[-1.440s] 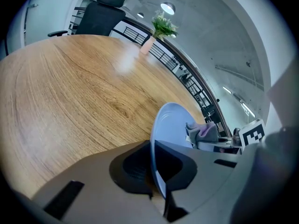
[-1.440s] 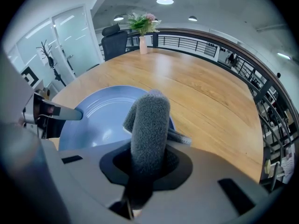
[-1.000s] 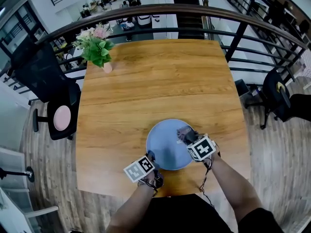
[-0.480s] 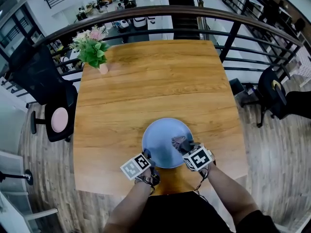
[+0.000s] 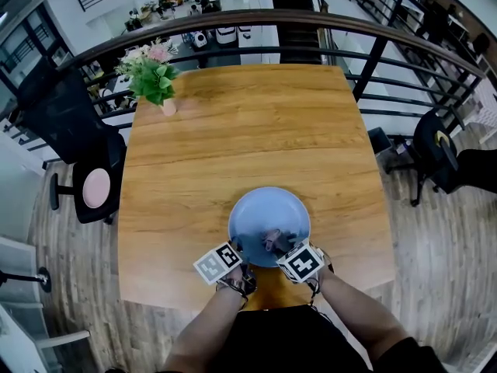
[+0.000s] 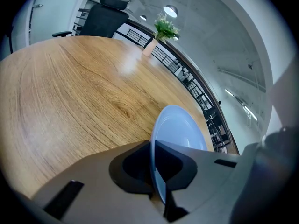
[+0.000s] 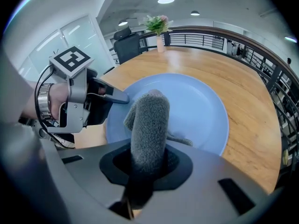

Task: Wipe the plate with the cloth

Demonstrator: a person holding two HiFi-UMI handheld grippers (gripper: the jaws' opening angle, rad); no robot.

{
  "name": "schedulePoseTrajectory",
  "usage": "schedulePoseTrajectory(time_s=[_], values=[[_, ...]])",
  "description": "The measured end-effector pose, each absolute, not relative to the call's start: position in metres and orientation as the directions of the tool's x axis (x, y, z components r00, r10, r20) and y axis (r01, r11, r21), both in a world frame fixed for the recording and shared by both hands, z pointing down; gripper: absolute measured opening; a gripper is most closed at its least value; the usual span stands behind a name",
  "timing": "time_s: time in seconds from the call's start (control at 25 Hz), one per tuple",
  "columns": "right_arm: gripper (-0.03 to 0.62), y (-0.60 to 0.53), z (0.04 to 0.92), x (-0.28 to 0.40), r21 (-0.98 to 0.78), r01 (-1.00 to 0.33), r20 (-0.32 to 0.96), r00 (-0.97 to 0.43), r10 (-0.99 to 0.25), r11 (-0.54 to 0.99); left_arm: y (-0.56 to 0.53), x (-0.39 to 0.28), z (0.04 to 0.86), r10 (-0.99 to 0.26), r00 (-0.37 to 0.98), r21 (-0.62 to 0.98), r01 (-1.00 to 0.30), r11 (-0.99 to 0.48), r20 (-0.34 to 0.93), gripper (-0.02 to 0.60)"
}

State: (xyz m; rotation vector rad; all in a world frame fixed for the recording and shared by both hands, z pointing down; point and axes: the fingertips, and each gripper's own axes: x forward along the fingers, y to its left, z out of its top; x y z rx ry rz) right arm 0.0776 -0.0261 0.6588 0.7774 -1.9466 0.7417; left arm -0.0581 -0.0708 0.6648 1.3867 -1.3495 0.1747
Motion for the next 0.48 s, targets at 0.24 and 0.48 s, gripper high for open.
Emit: schedulePoseTrajectory(time_s=[0.24, 0.48], values=[[0.072, -0.021, 0.66, 0.055, -0.232, -0.737, 0.879, -0.438, -0.187, 0.635, -0.071, -0.059, 0.665, -0.593, 0.339, 0.585, -0.758, 0.288, 0.731, 0.031], [0.072, -0.018, 0.661, 0.029, -0.254, -0.715, 0.874, -0.458, -0.163, 0.651, -0.072, -0.058, 0.666, -0.595, 0.349, 0.594, -0.754, 0.28, 0.723, 0.031]])
